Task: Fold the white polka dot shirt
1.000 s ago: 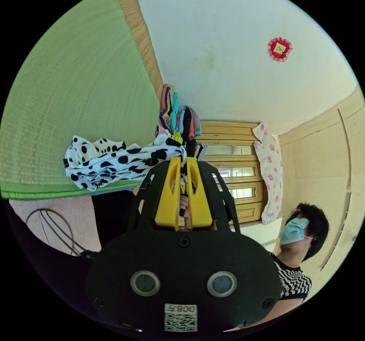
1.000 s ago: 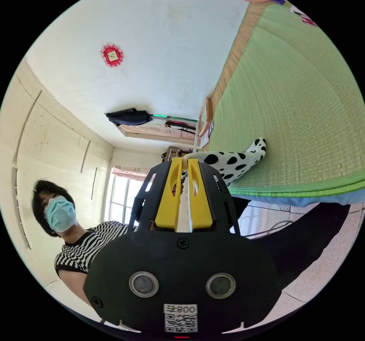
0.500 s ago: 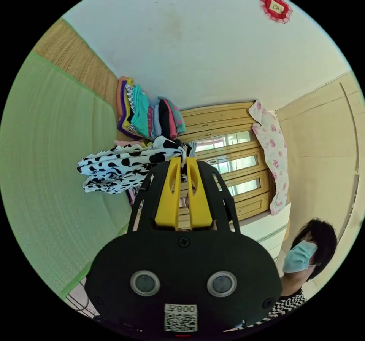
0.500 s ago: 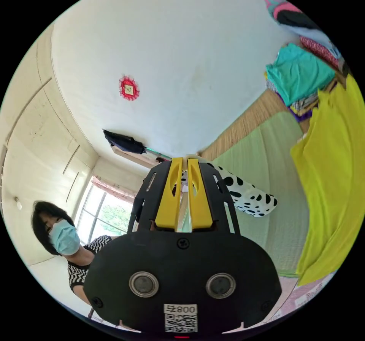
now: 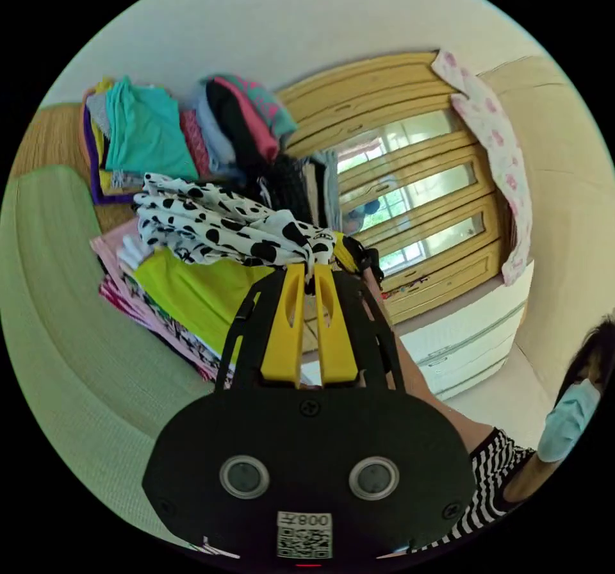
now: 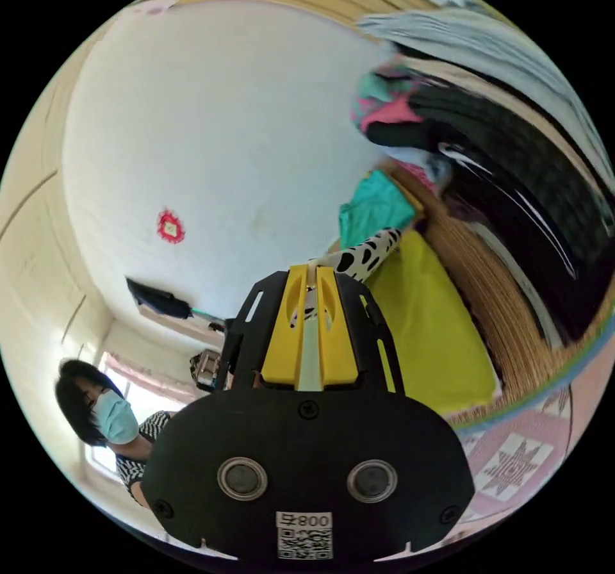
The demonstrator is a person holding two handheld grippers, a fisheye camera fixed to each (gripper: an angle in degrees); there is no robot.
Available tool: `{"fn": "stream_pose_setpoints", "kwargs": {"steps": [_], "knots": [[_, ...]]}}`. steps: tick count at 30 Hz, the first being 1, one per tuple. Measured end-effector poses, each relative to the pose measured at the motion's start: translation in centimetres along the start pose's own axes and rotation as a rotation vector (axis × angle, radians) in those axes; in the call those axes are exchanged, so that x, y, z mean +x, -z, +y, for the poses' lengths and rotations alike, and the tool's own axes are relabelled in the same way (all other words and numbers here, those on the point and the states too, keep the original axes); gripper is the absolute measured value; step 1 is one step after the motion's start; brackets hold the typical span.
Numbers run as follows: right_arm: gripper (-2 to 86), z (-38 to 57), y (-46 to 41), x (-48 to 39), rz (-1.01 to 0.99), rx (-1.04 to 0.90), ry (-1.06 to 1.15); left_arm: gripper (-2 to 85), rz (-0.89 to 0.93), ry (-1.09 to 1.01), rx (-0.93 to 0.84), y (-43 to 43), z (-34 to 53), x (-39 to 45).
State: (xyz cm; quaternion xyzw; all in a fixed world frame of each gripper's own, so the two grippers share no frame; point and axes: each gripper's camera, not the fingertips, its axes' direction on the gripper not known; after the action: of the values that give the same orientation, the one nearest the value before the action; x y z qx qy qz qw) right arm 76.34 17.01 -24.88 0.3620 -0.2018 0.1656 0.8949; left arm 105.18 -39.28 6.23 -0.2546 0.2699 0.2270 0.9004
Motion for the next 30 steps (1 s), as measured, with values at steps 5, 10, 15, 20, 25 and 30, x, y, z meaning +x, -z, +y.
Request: {"fn": "stream_pose_setpoints", "kwargs": {"steps": [5,10,15,20,25,30], "knots": [[2.0,2.7,3.3,9.6,-0.027,0.017,-0.109,2.5,0.038,0.071,-0.072,-2.6,-0.5,2.3],[1.9,2.2,6.0,12.5,-0.011,0.011,-0.078,2.5,-0.001,0.021,-0.096,-1.9,-3.3,8.0],[2.0,1.6,8.1,14.4,0.075,-0.011,-0.071,2.6,-0.026,0.012,-0.134,-2.2,-5.7,13.0],[2.0,1.6,9.5,18.3,0.089,0.002,-0.141,2.7,-0.044,0.073,-0.167,-3.0,-6.6,15.1],[2.1,1.4,10.8,20.7,0.085,0.007,-0.16,2.7,-0.007,0.131,-0.168,-2.2,-7.6,16.8],[1.9,1.4,12.3,20.5,0.094,0.003,-0.117,2.7,-0.007,0.111,-0.183,-1.1,-9.2,19.9]]}}
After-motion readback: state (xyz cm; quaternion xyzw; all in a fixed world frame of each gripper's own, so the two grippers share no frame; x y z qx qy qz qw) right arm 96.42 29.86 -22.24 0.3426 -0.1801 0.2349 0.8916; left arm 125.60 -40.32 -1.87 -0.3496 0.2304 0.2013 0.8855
